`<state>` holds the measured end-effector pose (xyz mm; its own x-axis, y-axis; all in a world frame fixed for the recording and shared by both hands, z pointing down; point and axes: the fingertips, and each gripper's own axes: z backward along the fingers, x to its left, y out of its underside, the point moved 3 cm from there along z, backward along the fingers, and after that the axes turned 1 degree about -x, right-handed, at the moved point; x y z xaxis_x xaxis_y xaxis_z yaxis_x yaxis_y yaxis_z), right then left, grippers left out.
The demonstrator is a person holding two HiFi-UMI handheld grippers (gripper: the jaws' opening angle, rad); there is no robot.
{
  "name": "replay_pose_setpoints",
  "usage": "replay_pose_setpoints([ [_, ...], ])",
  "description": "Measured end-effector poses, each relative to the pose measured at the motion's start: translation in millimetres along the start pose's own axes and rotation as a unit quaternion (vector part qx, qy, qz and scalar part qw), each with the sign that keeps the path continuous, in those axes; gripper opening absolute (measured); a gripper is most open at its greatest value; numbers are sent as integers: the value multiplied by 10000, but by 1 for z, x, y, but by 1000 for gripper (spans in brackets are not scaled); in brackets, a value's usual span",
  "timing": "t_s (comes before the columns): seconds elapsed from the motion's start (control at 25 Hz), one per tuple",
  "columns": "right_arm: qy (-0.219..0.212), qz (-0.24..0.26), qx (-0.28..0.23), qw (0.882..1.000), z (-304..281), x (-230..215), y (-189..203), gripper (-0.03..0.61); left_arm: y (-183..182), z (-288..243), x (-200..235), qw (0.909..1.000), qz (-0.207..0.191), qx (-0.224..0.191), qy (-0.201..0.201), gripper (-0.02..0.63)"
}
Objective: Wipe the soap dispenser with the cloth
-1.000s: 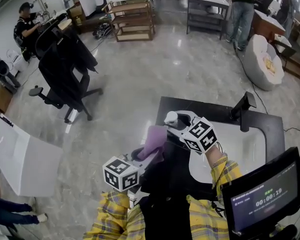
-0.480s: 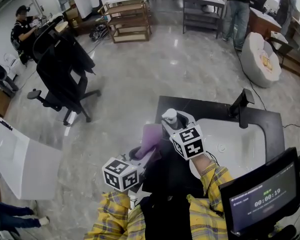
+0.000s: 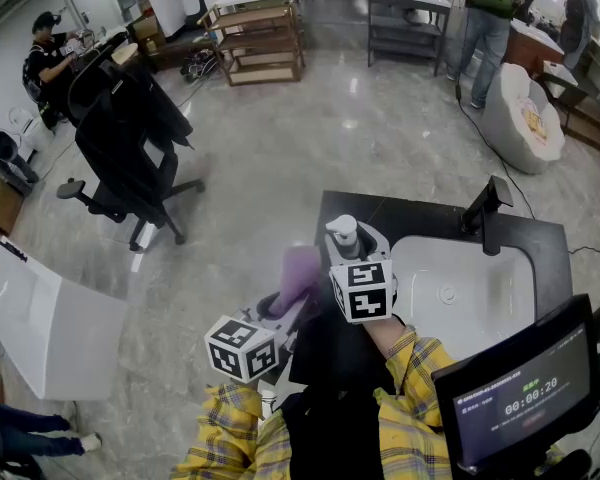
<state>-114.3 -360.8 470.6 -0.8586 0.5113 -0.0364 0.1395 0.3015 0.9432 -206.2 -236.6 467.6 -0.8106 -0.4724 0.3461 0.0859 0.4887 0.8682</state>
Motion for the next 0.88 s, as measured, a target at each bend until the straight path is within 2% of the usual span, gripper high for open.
replay_pose_setpoints([
  [0.16,307,-119,-72,9994,-1,0,0,215,-1,0,2,10000,-31,-6,-12,81],
  [0.36,487,-286,-166,9983,-1,0,3,215,0,-1,4,9999,-95,27,-25,81],
  [0.52,271,-490,-110,9984,-1,0,3,220,-2,-2,3,10000,-98,14,-12,81],
  [0.6,127,-430,-90,9990,-1,2,4,236,-3,-3,4,9999,-115,13,10,81],
  [0.72,-49,-74,-134,9999,3,10,3,270,-4,-5,6,9997,-256,42,19,81],
  [0.88,-349,393,-301,9982,15,18,-1,278,-5,-13,5,9988,-478,65,67,81],
])
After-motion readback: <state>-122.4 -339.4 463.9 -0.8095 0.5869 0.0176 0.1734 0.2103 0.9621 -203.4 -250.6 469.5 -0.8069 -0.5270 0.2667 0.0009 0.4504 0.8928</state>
